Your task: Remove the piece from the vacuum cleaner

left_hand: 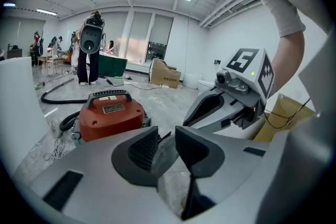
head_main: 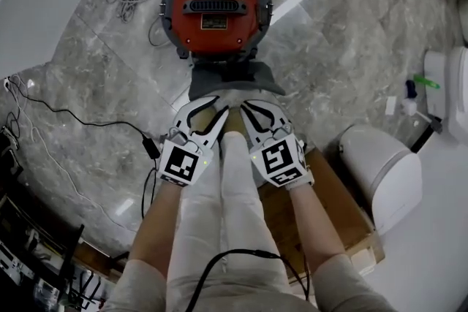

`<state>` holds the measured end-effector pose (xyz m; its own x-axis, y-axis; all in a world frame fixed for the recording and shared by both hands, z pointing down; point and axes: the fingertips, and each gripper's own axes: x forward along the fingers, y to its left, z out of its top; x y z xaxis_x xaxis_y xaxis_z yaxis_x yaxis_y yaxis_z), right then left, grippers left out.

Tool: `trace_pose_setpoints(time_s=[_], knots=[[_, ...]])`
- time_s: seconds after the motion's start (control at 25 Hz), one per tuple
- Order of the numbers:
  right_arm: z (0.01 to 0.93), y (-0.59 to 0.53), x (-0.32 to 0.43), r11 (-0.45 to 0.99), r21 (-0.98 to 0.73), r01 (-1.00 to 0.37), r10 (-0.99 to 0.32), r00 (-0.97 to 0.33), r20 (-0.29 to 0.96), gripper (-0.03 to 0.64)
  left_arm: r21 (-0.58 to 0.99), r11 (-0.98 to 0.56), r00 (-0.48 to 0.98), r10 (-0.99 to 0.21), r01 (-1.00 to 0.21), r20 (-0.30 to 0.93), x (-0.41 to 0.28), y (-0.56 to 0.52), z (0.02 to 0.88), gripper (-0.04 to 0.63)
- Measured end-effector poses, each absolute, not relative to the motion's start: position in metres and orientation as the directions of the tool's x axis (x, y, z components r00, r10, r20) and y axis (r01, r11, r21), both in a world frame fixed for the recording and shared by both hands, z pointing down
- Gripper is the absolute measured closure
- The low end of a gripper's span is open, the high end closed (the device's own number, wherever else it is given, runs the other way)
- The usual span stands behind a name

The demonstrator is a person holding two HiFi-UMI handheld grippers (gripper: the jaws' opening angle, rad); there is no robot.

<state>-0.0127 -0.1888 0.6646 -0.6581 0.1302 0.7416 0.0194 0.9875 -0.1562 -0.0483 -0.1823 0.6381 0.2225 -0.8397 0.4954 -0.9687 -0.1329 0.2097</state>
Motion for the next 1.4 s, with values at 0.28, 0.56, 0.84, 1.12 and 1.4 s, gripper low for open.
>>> trace_pose_setpoints(time_s=[0.28, 0.56, 0.84, 1.12, 1.4], knots=[[0.695, -0.210, -0.010, 0.998, -0.001, 0.055, 0.032, -0.575, 0.817, 0.549, 0.179, -0.078, 0.166, -0.817, -0.981, 0.553, -0.069, -0.179, 0.675, 0.444], [0.725, -0.236, 0.001, 0.993, 0.055, 0.104, 0.001, -0.476, 0.879, 0.460, 0.141, -0.125, 0.186, -0.751, -0.982, 0.634, -0.063, -0.176, 0.713, 0.323], [0.753, -0.236, 0.004, 0.969, 0.064, 0.237, 0.034, -0.392, 0.920, 0.416, 0.114, -0.167, 0.198, -0.667, -0.979, 0.718, -0.058, -0.169, 0.745, 0.272], [0.757, -0.232, -0.011, 0.925, 0.123, 0.359, 0.033, -0.397, 0.917, 0.416, 0.027, -0.292, 0.197, -0.571, -0.956, 0.797, -0.059, -0.177, 0.764, 0.272], [0.760, -0.228, -0.013, 0.890, 0.150, 0.431, 0.034, -0.389, 0.920, 0.424, 0.007, -0.391, 0.222, -0.507, -0.920, 0.833, -0.047, -0.183, 0.774, 0.275]])
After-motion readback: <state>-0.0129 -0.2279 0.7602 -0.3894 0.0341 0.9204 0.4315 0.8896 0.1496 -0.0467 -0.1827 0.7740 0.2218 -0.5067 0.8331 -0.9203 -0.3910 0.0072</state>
